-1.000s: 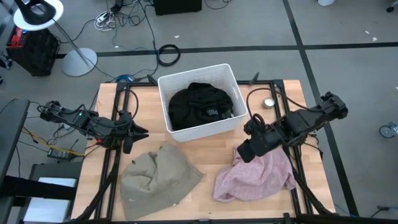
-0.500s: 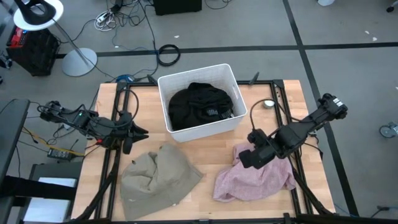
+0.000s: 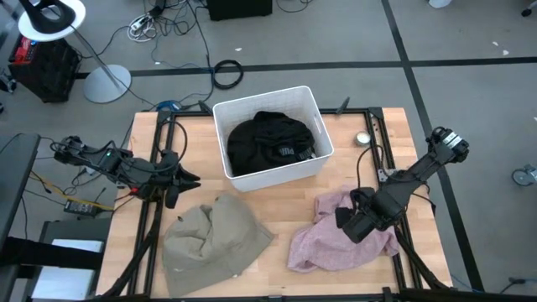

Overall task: Sort clothes
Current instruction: Put the pink shirt into the white laundry bin

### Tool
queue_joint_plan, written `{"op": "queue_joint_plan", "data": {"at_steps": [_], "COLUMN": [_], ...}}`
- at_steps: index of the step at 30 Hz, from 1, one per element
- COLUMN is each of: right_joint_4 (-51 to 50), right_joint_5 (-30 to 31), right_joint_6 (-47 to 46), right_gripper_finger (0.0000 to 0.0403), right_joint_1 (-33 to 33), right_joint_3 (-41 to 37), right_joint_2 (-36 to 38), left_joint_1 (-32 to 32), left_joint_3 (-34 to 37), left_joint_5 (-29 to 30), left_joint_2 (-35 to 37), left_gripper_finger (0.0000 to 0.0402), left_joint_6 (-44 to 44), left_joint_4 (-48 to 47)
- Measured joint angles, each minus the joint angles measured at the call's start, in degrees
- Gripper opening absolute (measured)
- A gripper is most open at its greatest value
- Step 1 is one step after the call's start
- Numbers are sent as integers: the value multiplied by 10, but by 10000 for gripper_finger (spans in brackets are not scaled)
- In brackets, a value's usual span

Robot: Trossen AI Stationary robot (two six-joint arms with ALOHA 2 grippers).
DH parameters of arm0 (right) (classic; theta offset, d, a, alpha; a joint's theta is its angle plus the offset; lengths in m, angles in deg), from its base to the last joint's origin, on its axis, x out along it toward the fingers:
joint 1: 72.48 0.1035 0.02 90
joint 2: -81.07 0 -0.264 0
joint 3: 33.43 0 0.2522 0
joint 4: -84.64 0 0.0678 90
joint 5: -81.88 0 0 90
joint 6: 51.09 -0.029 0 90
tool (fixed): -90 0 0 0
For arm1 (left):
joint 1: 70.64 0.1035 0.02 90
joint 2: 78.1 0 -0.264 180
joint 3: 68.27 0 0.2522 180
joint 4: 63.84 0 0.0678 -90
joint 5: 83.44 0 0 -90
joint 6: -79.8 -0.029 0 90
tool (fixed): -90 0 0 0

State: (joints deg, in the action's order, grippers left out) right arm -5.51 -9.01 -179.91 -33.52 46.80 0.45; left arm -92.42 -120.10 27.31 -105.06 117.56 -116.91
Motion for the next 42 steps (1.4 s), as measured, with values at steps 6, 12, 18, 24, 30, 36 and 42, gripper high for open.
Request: {"op": "queue_joint_plan", "data": {"at_steps": [6,12,18,24,30,36,42], "right_joint_4": [96,295,453,455,459,416,238], "right_joint_5": [7,41,9,-20,-18,17,39], "right_joint_6": [-1,-5,-24,-22,16,46,84], "right_gripper_finger": [279,276,267,230,72,33,26], "right_joint_1": [0,-4,-26,-41,-42,-42,-42], "right_joint_3": [-80,-200,-302,-317,-318,-277,-148], "right_joint_2": [0,0,4,4,3,5,9], "left_joint_1": [0,0,0,0,0,0,0], "left_joint_3": [0,0,0,0,0,0,0], "left_joint_5": [0,0,3,11,22,28,34], "left_joint_2": [0,0,0,0,0,0,0], "left_gripper_finger": [113,113,113,113,113,113,113], "left_joint_6": [0,0,0,0,0,0,0], "left_joint_4": [0,0,0,2,2,3,2]}}
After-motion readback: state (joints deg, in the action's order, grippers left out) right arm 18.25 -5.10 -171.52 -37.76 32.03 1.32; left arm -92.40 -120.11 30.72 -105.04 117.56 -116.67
